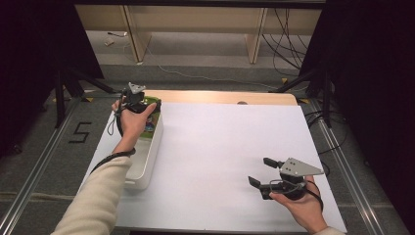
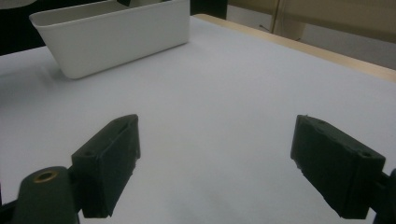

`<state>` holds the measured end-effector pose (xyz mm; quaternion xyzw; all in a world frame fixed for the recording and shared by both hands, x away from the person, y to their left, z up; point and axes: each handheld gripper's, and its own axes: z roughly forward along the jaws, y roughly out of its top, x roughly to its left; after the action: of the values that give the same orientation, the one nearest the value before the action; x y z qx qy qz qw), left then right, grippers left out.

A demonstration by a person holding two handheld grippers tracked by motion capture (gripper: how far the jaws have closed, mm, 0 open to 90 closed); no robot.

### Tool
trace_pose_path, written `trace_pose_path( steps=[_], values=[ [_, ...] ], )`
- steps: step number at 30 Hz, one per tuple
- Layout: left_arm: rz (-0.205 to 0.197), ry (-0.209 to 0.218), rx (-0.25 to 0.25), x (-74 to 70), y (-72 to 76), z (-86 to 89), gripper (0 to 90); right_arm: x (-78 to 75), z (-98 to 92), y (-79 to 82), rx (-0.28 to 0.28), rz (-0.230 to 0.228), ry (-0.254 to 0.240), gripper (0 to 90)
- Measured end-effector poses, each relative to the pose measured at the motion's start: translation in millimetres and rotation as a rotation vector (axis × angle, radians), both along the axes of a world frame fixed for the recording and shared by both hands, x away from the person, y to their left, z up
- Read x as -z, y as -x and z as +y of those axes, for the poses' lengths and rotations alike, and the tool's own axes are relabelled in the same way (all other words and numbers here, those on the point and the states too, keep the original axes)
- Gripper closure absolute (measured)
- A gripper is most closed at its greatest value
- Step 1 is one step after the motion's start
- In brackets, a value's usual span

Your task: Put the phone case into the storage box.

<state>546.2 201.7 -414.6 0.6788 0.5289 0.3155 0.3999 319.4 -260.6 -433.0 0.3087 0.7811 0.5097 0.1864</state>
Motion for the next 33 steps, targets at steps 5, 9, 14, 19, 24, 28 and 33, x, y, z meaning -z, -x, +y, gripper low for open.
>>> trace_pose_path(
  steps=[5,9,14,19,24,28,33],
  values=[
    [0.006,0.006,0.003,1.4,0.3,0.5,15.2,0.0,0.2,0.0,-0.001,-0.001,0.001,16.6],
    [0.009,0.007,0.001,1.9,0.3,0.6,15.2,0.1,0.2,-0.1,-0.001,-0.001,0.001,16.6],
    [0.012,0.008,0.002,2.7,0.5,0.7,15.1,0.1,0.2,0.0,-0.001,-0.001,0.001,16.6],
    [0.013,0.003,0.002,4.2,1.2,0.7,15.1,0.2,0.4,0.0,-0.002,-0.001,0.000,16.6],
    [0.017,0.006,0.005,4.8,1.9,1.2,15.0,0.2,0.4,0.0,-0.002,-0.001,0.000,16.6],
    [0.019,0.008,0.003,5.0,2.9,1.3,14.9,0.2,0.5,0.1,-0.001,0.002,0.004,16.6],
    [0.024,0.007,0.006,6.9,4.0,1.6,14.9,0.6,0.7,-0.2,-0.002,0.003,0.002,16.6]
  ],
)
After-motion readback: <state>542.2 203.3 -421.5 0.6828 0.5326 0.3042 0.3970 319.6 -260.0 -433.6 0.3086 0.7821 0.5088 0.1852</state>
